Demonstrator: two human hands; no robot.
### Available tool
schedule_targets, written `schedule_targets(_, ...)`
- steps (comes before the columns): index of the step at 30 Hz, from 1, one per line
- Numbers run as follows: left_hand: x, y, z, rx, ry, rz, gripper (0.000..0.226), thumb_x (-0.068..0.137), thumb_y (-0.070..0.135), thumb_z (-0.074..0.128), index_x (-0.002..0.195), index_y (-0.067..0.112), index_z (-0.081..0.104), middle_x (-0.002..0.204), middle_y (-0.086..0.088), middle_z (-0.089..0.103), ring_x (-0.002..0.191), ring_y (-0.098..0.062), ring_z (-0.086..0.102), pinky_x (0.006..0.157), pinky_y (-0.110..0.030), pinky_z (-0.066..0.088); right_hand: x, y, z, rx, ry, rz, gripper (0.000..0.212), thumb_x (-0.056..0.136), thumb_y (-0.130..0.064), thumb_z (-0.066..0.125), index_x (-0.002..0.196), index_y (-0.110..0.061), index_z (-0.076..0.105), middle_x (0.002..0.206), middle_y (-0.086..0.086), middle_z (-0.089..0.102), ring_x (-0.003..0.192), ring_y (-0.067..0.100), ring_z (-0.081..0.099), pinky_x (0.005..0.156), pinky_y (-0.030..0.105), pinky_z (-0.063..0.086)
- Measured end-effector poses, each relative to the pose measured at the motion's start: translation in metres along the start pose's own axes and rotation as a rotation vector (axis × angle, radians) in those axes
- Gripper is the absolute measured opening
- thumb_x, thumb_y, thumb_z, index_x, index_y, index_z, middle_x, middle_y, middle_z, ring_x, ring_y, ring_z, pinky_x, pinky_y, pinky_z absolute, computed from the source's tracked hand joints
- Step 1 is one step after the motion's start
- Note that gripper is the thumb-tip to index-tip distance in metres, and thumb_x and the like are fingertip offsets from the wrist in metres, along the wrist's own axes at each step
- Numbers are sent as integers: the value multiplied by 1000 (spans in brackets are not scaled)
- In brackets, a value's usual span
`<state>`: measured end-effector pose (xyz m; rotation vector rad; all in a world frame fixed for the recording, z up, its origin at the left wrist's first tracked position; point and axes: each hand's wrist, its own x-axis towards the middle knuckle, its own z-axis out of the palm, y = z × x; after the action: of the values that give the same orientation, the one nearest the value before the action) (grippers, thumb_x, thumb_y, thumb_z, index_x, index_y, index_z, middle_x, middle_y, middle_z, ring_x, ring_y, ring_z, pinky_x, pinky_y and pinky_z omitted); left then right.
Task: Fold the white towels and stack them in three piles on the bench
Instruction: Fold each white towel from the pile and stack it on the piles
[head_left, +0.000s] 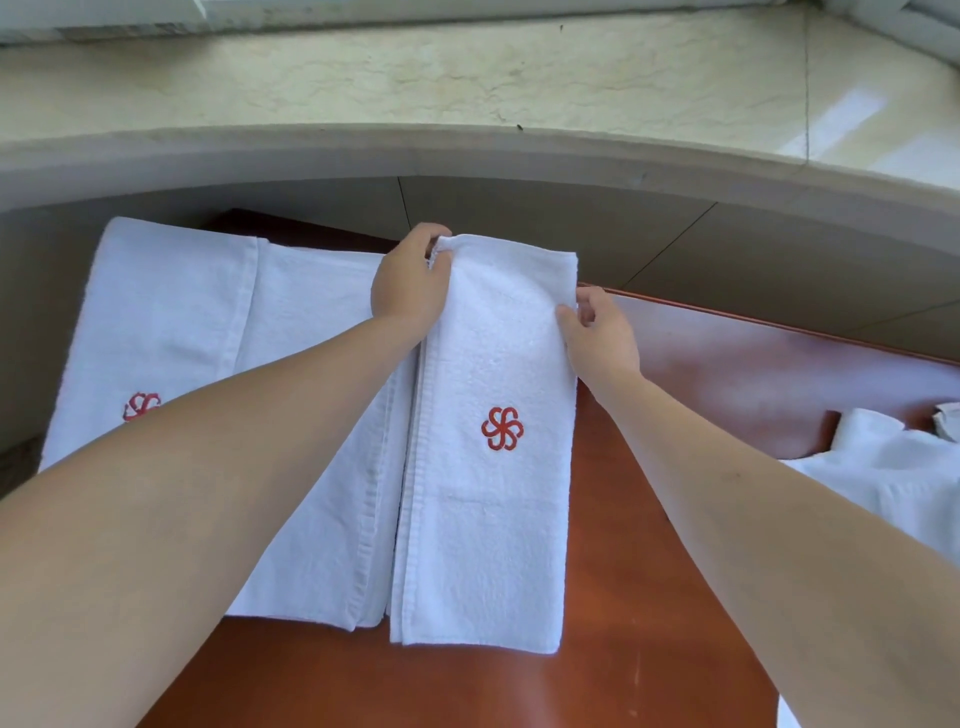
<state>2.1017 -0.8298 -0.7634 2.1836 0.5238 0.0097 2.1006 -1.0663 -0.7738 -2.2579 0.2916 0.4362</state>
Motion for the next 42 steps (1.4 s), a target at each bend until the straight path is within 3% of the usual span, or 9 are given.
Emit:
schedule_targets(6, 1, 5, -1, 139, -74, 53, 43, 102, 21, 52, 145, 29, 47, 139, 2, 51, 124, -19, 51, 86, -29, 42, -1, -5, 7, -50, 38, 24, 30, 102, -41, 48, 131, -34, 49, 112, -9, 62, 96, 17, 66, 71, 31, 51)
schedule_targets(9, -31, 3, -9, 441, -140, 423, 50, 97, 14, 58, 146, 21, 48, 156, -9, 34, 144, -32, 30, 105, -37, 41, -29, -4, -1, -59, 108, -78, 51, 96, -32, 56, 143, -40, 35, 134, -7, 47, 94, 17, 62, 70, 30, 46)
schedule_targets(12, -84, -11, -19, 644, -385, 784, 49, 95, 23, 59, 144, 16, 54, 158, -13, 38, 147, -38, 31, 122, -51, 23, -78, 9, -5, -360, -10, -382, 56, 95, -29, 62, 148, -27, 42, 150, 0, 39, 127, 24, 51, 95, 42, 52)
schedule_targets(14, -122, -22, -26, 733, -540, 820, 57, 97, 37, 56, 152, 23, 45, 164, -8, 29, 153, -32, 22, 126, -48, 9, -113, 23, -4, -573, -138, -508, 60, 96, -32, 62, 152, -17, 44, 161, 8, 34, 148, 31, 31, 118, 46, 35)
schedule_targets(18, -185, -47, -40, 923, -707, 696, 90, 91, 69, 48, 163, 35, 6, 171, -3, -8, 157, -26, -8, 126, -45, -9, -175, 50, -3, -693, -310, -422, 75, 99, -49, 53, 162, -24, 22, 172, 1, 5, 158, 26, 4, 127, 40, 11)
schedule_targets(23, -244, -73, -60, 1017, -723, 550, 112, 80, 80, 51, 161, 37, -12, 167, 0, -28, 154, -22, -24, 123, -47, -15, -233, 78, 2, -773, -385, -356, 94, 92, -64, 55, 164, -31, 3, 171, -5, -13, 157, 24, 6, 127, 41, 11)
schedule_targets(31, -334, -77, -87, 1019, -731, 292, 82, 100, 45, 51, 163, 34, 0, 171, -2, -8, 157, -24, -13, 125, -48, -7, -324, 105, -5, -683, -500, -197, 89, 97, -46, 62, 164, -30, 5, 169, -10, -17, 139, 26, 43, 102, 40, 49)
schedule_targets(37, -399, -39, -104, 1096, -766, 157, 61, 100, 36, 46, 159, 27, 31, 171, -2, -5, 157, -28, -11, 126, -49, 2, -367, 94, -36, -798, -645, -198, 74, 97, -50, 59, 159, -21, 31, 170, 0, 7, 146, 30, 35, 113, 46, 42)
schedule_targets(42, -439, 3, -124, 974, -613, 182, 62, 101, 41, 47, 159, 29, 27, 171, -3, -1, 157, -29, -4, 126, -48, 11, -401, 72, -77, -719, -490, -266, 69, 98, -50, 57, 157, -21, 35, 165, 0, 25, 148, 26, 32, 118, 44, 35)
